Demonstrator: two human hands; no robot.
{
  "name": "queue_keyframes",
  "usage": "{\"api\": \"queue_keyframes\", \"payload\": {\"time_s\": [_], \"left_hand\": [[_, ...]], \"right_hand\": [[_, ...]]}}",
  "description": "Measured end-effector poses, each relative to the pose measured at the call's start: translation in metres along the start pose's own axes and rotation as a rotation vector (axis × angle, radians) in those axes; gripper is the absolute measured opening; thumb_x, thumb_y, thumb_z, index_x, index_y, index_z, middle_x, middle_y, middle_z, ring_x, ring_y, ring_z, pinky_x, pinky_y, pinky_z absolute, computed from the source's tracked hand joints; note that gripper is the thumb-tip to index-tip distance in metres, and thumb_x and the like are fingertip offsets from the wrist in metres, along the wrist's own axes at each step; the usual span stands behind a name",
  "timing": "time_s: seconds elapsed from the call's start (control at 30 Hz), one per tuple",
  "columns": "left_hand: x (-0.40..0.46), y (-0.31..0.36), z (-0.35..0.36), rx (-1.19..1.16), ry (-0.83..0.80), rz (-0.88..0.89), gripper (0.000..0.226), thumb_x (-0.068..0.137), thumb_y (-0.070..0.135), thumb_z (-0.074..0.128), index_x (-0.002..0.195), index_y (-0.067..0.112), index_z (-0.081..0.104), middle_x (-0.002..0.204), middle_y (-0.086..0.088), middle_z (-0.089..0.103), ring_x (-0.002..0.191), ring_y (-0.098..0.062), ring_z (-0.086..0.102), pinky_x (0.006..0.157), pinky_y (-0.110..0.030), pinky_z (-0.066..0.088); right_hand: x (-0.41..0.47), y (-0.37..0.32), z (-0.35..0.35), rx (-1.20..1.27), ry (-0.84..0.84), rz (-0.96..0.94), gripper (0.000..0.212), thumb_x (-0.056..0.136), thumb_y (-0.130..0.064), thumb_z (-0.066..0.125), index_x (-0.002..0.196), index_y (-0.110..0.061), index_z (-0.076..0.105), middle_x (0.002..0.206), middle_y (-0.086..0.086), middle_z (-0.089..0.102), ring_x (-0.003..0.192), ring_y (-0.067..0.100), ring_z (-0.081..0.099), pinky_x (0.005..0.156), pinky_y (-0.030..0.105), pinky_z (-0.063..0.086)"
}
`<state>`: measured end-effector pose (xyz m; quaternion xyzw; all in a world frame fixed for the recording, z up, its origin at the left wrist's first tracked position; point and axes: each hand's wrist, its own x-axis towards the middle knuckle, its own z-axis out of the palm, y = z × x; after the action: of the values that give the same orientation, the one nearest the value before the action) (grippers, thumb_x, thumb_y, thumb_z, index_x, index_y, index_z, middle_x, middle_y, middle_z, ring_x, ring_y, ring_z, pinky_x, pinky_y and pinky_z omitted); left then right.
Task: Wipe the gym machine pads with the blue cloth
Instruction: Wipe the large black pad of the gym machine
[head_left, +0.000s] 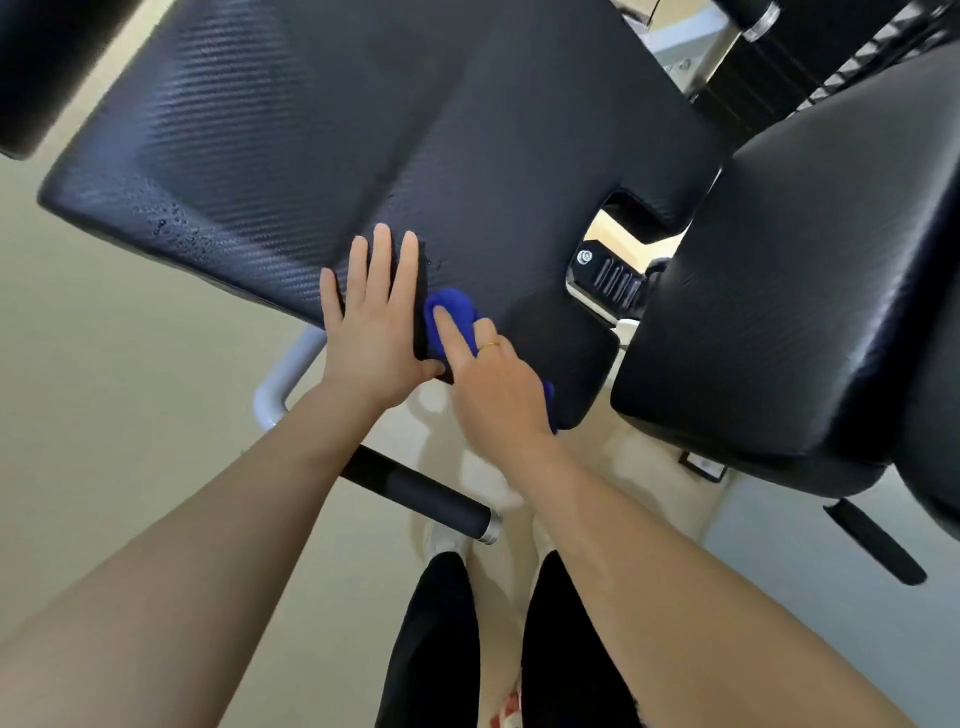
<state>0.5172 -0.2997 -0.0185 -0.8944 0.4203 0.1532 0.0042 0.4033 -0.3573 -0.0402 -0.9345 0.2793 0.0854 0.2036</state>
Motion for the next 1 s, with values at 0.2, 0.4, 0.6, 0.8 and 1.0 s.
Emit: {"api": "queue_keyframes", "payload": {"time_s": [0.2,0.4,0.6,0.8,1.0], "left_hand": [[-0.01,-0.009,-0.009,-0.042,0.053,-0.093,0.11,0.072,0.033,0.076,0.149,0.013,0.0,0.158,-0.01,-0.01,0.145,-0.028,-0.009,0.114,-0.052,-0.001],[-0.018,-0.018,-0.009,-0.064,0.177,-0.362,0.127,0.059,0.053,0.079,0.148,0.002,0.003,0.156,-0.019,-0.011,0.145,-0.033,-0.007,0.115,-0.047,0.0],[-0.014,-0.027,-0.02,0.001,0.102,-0.342,0.124,0.061,0.051,0.079,0.146,-0.004,0.007,0.156,-0.023,-0.001,0.144,-0.035,0.004,0.116,-0.039,0.011],[-0.01,-0.017,-0.02,0.037,0.08,-0.431,0.125,0.058,0.049,0.08,0.146,-0.001,0.006,0.157,-0.019,-0.002,0.145,-0.031,0.006,0.112,-0.041,0.021],[-0.016,-0.026,-0.017,0.141,0.113,-0.398,0.122,0.059,0.058,0.074,0.146,0.0,0.012,0.157,-0.018,0.006,0.144,-0.03,0.016,0.108,-0.042,0.026]], "right_hand": [[0.021,0.047,-0.019,0.023,0.11,0.289,0.065,0.09,-0.006,0.043,0.147,-0.03,0.023,0.124,0.013,0.04,0.104,0.031,0.048,0.069,0.035,0.037],[0.036,-0.015,-0.018,0.115,0.074,0.024,0.061,0.092,-0.007,0.039,0.149,-0.014,0.019,0.128,0.017,0.04,0.098,0.034,0.051,0.074,0.035,0.042],[0.058,0.007,-0.026,-0.158,0.184,-0.347,0.052,0.08,-0.006,0.04,0.128,-0.015,0.057,0.1,0.016,0.06,0.066,0.029,0.056,0.047,0.03,0.043],[0.075,0.007,-0.035,0.112,0.177,0.003,0.049,0.093,-0.012,0.038,0.14,-0.029,0.041,0.108,0.006,0.043,0.084,0.03,0.042,0.064,0.032,0.029],[0.066,-0.003,-0.006,-0.185,0.404,-0.703,0.033,0.086,-0.018,0.054,0.115,-0.026,0.067,0.086,0.006,0.067,0.049,0.018,0.045,0.036,0.024,0.036]]}}
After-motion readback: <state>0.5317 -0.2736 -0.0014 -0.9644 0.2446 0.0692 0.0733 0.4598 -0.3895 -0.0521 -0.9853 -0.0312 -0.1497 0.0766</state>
